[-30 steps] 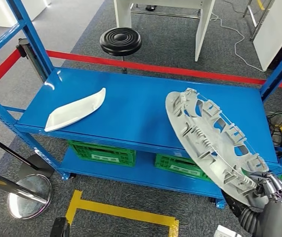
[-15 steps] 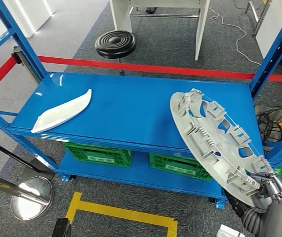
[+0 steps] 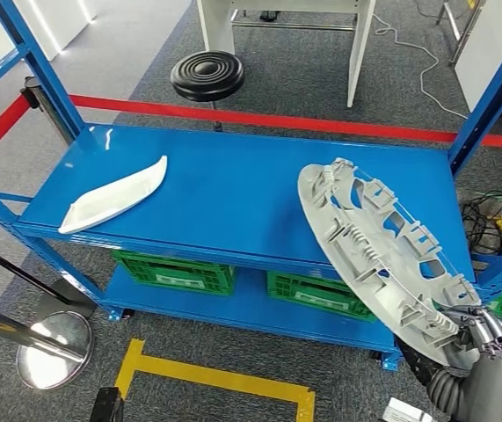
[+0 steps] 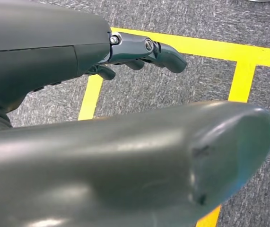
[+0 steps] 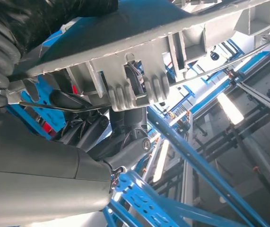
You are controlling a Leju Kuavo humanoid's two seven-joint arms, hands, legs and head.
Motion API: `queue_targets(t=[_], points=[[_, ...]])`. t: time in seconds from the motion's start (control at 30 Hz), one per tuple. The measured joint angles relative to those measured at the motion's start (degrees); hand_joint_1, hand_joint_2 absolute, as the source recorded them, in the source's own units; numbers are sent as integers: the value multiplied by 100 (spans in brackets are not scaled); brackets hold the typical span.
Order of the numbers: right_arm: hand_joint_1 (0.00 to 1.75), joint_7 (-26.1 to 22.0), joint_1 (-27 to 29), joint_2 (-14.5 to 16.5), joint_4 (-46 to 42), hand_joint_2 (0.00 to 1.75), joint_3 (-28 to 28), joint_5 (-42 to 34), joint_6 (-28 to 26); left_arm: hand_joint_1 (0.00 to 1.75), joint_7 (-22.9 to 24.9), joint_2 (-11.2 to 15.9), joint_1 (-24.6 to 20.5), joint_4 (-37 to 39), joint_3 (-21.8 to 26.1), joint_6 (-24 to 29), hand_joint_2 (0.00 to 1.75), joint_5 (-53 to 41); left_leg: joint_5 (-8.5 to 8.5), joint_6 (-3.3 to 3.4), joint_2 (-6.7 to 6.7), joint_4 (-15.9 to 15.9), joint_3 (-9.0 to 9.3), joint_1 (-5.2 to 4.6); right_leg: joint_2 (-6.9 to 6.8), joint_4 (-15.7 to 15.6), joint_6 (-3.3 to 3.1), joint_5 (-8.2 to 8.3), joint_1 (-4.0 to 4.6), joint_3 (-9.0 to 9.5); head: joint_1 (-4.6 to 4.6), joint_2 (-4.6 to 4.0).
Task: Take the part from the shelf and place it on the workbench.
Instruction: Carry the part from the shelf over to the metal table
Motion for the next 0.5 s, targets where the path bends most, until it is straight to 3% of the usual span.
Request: queue_targets(t=[0.37, 0.4, 0.47, 0.5], points=[[175, 72, -16, 0, 5, 175, 20, -167, 0, 0, -5, 6, -1, 1, -1, 1, 0, 0, -40, 34, -1, 122, -69, -13, -2, -35, 73, 42, -45, 5, 3, 0], [175, 98, -22, -1, 6, 175, 32, -199, 0, 0, -10, 11, 0, 2, -1, 1, 0, 0, -34, 60, -1, 117, -69, -24, 0, -88, 108, 68, -70, 24, 0, 0], [175, 145, -30, -8, 7, 175, 61, -259, 0, 0, -26, 16, -3, 5, -4, -1, 0, 1, 87, 207, 29, -146, 74, -28, -2, -211, 184, 116, -91, 82, -19, 1], [175, 159, -41, -19, 8, 175, 74, -280, 0, 0, -34, 6, -8, 6, -4, -1, 0, 1, 185, 296, 56, -353, 185, -29, 0, -186, 191, 81, -70, 74, -14, 1]])
